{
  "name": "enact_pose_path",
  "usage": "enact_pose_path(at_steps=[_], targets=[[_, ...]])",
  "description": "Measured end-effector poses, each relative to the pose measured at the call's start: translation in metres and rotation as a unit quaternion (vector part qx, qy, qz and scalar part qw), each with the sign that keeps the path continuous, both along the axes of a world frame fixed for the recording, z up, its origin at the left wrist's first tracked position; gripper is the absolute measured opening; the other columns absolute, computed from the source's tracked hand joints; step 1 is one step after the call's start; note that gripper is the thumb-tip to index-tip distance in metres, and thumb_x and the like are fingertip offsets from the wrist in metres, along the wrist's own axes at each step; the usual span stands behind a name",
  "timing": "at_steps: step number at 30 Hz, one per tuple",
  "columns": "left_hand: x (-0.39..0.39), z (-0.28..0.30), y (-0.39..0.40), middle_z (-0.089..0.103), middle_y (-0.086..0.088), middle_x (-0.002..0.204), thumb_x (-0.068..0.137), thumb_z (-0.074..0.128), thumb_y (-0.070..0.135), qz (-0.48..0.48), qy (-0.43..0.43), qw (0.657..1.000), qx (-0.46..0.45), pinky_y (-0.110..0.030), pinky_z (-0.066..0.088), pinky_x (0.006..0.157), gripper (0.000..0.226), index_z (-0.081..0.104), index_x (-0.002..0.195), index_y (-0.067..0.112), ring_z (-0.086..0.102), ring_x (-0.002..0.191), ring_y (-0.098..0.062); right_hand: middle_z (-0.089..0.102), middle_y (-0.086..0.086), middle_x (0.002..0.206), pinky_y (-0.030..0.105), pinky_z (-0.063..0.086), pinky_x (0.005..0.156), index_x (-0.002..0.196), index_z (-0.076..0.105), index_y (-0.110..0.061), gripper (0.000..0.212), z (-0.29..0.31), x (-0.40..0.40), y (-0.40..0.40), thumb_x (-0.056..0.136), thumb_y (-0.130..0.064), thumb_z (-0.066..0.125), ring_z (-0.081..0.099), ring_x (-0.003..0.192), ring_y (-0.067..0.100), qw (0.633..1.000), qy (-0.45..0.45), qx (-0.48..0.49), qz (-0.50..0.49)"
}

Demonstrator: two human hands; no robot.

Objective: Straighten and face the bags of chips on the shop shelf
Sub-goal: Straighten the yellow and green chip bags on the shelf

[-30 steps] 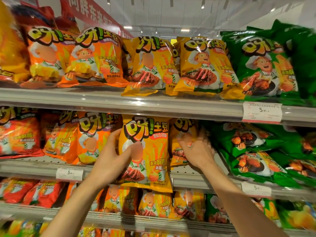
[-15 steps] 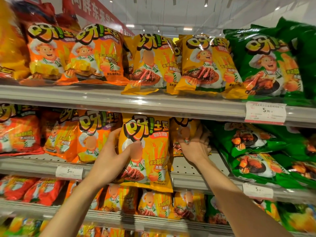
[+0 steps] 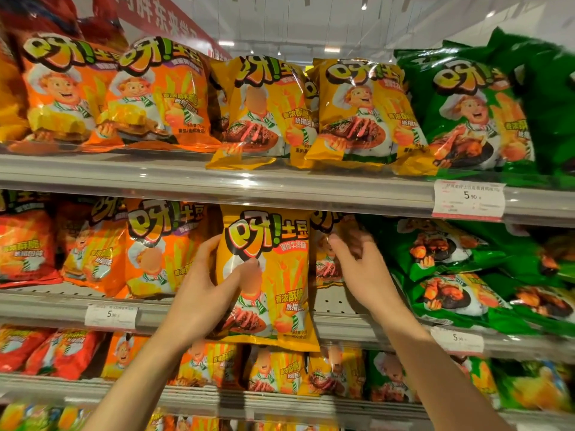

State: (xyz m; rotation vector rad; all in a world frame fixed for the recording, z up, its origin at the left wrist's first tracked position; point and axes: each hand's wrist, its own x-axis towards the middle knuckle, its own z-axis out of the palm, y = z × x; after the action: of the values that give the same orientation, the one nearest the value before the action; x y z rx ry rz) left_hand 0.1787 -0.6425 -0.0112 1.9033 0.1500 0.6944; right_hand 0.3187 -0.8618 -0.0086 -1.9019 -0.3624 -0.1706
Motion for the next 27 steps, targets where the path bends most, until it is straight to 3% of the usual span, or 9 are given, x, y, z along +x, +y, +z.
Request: enact_pose_path(at_steps=[2, 4, 7, 8, 11, 14, 16, 19, 27], targets=[[0.008, -0.003, -0.012, 0.061, 0.026, 0.120, 0.076, 0.065, 0.058, -0.007, -0.005, 1.000, -0.015, -0.006, 0.045, 0.076, 0.076, 0.039, 0.144, 0.035, 0.059, 0.102, 0.017, 0.053, -0.010, 0.136, 0.032, 0.044, 0.105, 0.150, 0.032, -0.027, 0.082, 0.001, -0.025, 0.003, 0.085, -0.073, 0.053, 0.054, 0.123, 0.008, 0.998, 0.030, 0.008, 0.064], [0.015, -0.004, -0.028, 0.059, 0.031, 0.120, 0.076, 0.064, 0.062, -0.016, -0.003, 1.000, -0.006, -0.010, 0.045, 0.080, 0.079, 0.036, 0.146, 0.038, 0.058, 0.103, 0.016, 0.058, -0.013, 0.131, 0.037, 0.049, 0.103, 0.146, 0.036, -0.036, 0.086, -0.002, -0.040, 0.010, 0.076, -0.083, 0.055, 0.059, 0.118, 0.008, 0.992, 0.076, 0.028, 0.094], [0.026, -0.005, -0.043, 0.048, 0.033, 0.131, 0.082, 0.059, 0.068, -0.025, 0.010, 0.999, 0.032, -0.018, 0.042, 0.090, 0.075, 0.031, 0.147, 0.043, 0.050, 0.108, 0.020, 0.066, -0.014, 0.109, 0.042, 0.057, 0.093, 0.112, 0.051, -0.048, 0.043, -0.005, -0.036, 0.012, 0.080, -0.073, 0.063, 0.067, 0.101, 0.007, 0.993, 0.086, 0.056, 0.066], [0.029, -0.006, -0.044, 0.049, 0.028, 0.135, 0.083, 0.056, 0.071, -0.022, 0.010, 0.999, 0.033, -0.024, 0.043, 0.096, 0.076, 0.030, 0.148, 0.043, 0.049, 0.115, 0.016, 0.067, -0.013, 0.109, 0.044, 0.057, 0.092, 0.112, 0.052, -0.048, 0.043, -0.004, -0.030, 0.010, 0.078, -0.072, 0.065, 0.068, 0.101, 0.009, 0.992, 0.089, 0.069, 0.064], [0.034, -0.009, -0.031, 0.055, 0.011, 0.137, 0.087, 0.054, 0.071, 0.047, -0.042, 0.996, 0.063, -0.038, 0.044, 0.105, 0.070, 0.038, 0.145, 0.037, 0.053, 0.124, -0.007, 0.070, -0.007, 0.113, 0.048, 0.056, 0.095, 0.123, 0.054, -0.041, 0.056, 0.005, -0.008, 0.002, 0.076, -0.064, 0.072, 0.069, 0.104, 0.017, 0.991, 0.078, 0.099, 0.049], [0.040, -0.016, -0.013, 0.048, -0.002, 0.137, 0.091, 0.059, 0.054, 0.152, -0.084, 0.973, 0.150, -0.036, 0.036, 0.106, 0.058, 0.048, 0.139, 0.023, 0.043, 0.130, -0.018, 0.067, -0.004, 0.106, 0.038, 0.051, 0.094, 0.123, 0.053, -0.028, 0.038, 0.014, 0.009, 0.002, 0.091, -0.040, 0.068, 0.065, 0.106, 0.021, 0.995, 0.031, 0.089, -0.001], [0.046, -0.024, -0.007, 0.036, -0.009, 0.149, 0.091, 0.060, 0.053, 0.173, -0.039, 0.967, 0.185, -0.040, 0.030, 0.111, 0.061, 0.046, 0.142, 0.023, 0.031, 0.139, -0.026, 0.059, -0.001, 0.119, 0.032, 0.040, 0.095, 0.138, 0.043, -0.025, 0.048, 0.010, 0.013, 0.007, 0.096, -0.040, 0.061, 0.055, 0.120, 0.026, 0.998, 0.010, 0.045, -0.039], [0.050, -0.040, -0.007, 0.013, -0.005, 0.163, 0.091, 0.062, 0.052, 0.133, 0.018, 0.974, 0.180, -0.048, 0.025, 0.116, 0.071, 0.033, 0.152, 0.031, 0.015, 0.151, -0.027, 0.034, 0.012, 0.155, 0.043, 0.030, 0.115, 0.157, 0.019, -0.020, 0.070, -0.010, 0.010, 0.013, 0.100, -0.050, 0.046, 0.032, 0.142, 0.030, 0.988, -0.060, -0.071, -0.122], [0.050, -0.049, -0.008, 0.007, 0.002, 0.166, 0.092, 0.058, 0.054, 0.112, -0.002, 0.980, 0.167, -0.045, 0.029, 0.114, 0.078, 0.018, 0.157, 0.038, 0.008, 0.153, -0.016, -0.006, 0.003, 0.168, 0.046, 0.017, 0.124, 0.160, -0.001, -0.025, 0.103, -0.054, -0.032, 0.021, 0.081, -0.089, 0.014, 0.000, 0.155, 0.023, 0.956, -0.155, -0.216, -0.126]])
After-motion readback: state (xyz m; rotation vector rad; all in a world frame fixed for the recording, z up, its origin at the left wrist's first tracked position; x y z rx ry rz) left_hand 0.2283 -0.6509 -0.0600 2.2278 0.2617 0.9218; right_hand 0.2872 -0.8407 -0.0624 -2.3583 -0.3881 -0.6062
